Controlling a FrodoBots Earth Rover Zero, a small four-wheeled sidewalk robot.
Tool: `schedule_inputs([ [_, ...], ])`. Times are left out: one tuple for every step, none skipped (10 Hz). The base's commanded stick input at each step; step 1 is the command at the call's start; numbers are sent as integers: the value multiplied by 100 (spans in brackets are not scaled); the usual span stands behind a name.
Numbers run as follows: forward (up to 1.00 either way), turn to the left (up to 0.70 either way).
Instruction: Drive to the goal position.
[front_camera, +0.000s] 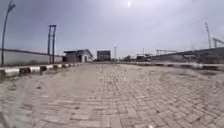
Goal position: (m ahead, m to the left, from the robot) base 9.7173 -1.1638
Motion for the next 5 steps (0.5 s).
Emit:
schedule_inputs([
  [100, 5],
  [100, 0],
  [100, 0],
  [100, 0],
  [100, 0],
])
